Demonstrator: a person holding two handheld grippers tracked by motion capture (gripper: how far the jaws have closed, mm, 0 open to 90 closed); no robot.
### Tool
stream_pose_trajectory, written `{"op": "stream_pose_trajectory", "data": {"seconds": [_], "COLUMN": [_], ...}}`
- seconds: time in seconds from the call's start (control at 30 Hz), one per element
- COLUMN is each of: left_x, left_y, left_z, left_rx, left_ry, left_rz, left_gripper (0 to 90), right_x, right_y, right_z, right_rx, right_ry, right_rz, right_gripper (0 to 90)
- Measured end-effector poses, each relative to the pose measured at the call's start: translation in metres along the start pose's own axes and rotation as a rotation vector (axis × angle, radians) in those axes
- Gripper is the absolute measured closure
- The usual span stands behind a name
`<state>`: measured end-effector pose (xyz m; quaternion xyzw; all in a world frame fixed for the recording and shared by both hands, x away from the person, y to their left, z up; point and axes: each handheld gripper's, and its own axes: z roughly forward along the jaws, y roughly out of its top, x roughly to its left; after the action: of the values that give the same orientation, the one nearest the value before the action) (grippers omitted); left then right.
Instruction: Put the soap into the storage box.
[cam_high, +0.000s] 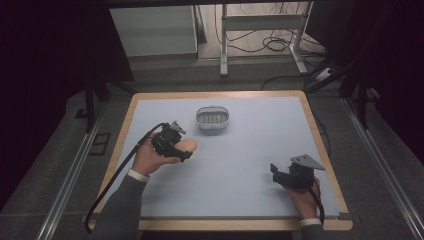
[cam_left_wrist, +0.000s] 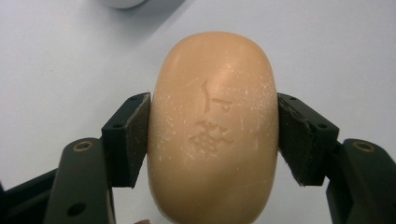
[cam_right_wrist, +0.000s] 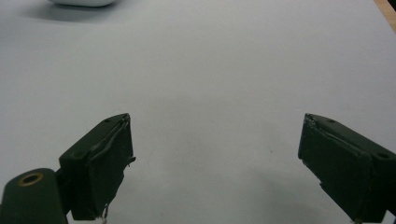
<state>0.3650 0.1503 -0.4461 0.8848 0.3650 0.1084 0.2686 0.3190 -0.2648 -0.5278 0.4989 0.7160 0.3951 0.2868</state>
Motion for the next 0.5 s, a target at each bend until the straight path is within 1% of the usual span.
{"op": "stream_pose_trajectory", "data": {"seconds": [0.1, 0.23, 0.43, 0.5], "left_x": [0.0014, 0.0029, 0.0043, 0.0040], "left_y": [0.0003, 0.0007, 0.0016, 0.0032], "left_z": [0.0008, 0.0018, 0.0039, 0.0041], "left_rx": [0.004, 0.002, 0.012, 0.015], "left_ry": [0.002, 0.002, 0.015, 0.020], "left_rz": [0.004, -0.001, -0.001, 0.006], "left_gripper": [32.2, 32.2, 32.2, 32.2], "right_x": [0.0000, 0.0002, 0.0002, 0.0003], "right_y": [0.0000, 0.0001, 0.0001, 0.0002], "right_z": [0.0000, 0.0001, 0.0000, 0.0001], "right_rx": [0.001, 0.002, 0.004, 0.005], "right_ry": [0.000, -0.001, 0.000, -0.001], "right_rz": [0.000, -0.001, 0.000, -0.002], "right_gripper": [10.3, 10.3, 10.3, 10.3]}}
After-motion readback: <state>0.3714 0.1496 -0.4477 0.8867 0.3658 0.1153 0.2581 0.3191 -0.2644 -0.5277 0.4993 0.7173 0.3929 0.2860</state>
